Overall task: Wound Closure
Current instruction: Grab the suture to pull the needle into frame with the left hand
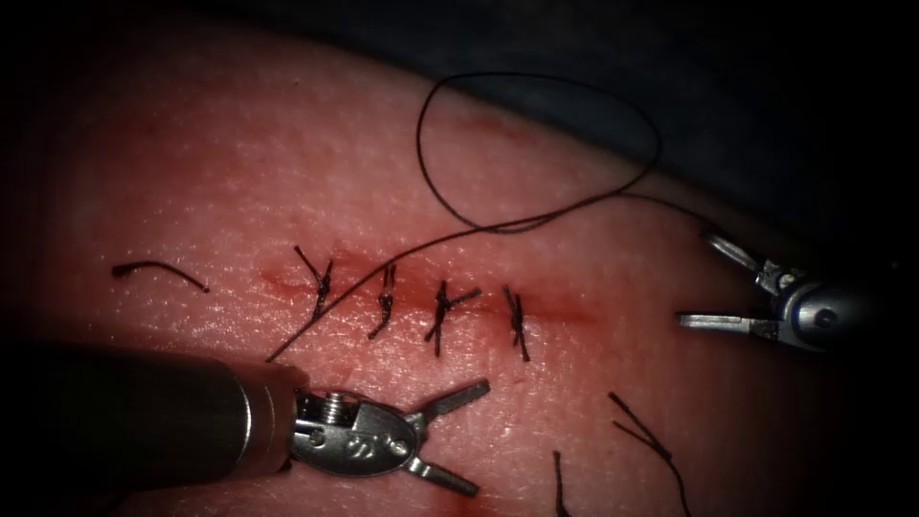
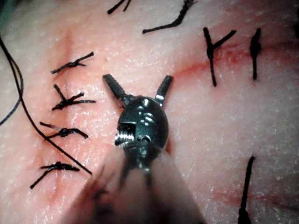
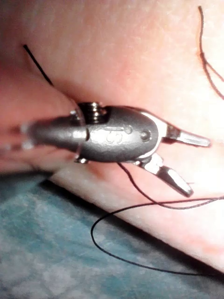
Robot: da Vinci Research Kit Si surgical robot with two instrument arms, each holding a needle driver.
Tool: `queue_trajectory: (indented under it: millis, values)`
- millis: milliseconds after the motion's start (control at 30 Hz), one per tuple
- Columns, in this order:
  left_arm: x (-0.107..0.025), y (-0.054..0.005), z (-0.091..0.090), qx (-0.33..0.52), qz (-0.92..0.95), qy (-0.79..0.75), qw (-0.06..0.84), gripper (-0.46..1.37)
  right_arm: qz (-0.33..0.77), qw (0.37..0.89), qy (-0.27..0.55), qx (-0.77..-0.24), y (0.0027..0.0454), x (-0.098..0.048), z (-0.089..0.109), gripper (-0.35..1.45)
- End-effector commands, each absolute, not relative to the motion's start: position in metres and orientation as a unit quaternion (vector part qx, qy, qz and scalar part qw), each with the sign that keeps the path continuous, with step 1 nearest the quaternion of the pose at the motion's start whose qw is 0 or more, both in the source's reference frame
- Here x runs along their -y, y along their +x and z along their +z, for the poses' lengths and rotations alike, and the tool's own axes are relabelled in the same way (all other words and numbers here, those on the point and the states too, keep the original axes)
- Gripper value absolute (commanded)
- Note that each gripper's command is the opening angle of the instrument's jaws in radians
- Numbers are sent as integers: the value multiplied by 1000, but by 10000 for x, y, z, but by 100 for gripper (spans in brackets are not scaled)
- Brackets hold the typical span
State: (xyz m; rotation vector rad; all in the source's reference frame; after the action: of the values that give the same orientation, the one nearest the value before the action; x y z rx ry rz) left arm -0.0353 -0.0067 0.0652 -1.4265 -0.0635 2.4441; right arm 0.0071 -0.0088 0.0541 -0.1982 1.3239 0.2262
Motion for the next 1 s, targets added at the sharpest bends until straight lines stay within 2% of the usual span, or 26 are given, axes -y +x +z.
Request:
queue_trajectory:
  millis: [33,100,200,233,300,367,433,533,767,900,1000]
  values:
    - [69,-351,648,46,847,-504,161,72,102,780,-88,-611,72,88,541,101]
    - [68,-343,634,86,837,-513,169,79,102,785,-77,-606,77,91,540,99]
    - [66,-340,616,102,833,-513,181,81,111,788,-63,-603,82,94,538,97]
    - [63,-339,608,104,832,-513,182,86,113,788,-61,-602,85,95,537,97]
    - [59,-339,596,109,831,-513,184,108,116,788,-56,-602,88,98,535,97]
    - [55,-339,589,115,830,-513,187,114,117,788,-56,-602,90,99,534,97]
    - [48,-336,578,101,833,-508,198,114,116,789,-54,-600,92,101,533,97]
    - [41,-330,568,80,836,-499,213,94,114,792,-51,-597,94,102,532,97]
    - [34,-293,543,73,838,-491,228,109,118,792,-47,-597,96,104,531,98]
    - [25,-268,526,56,840,-478,249,106,121,792,-45,-597,98,105,530,98]
    - [17,-251,516,31,844,-462,271,94,121,792,-46,-597,99,106,530,98]
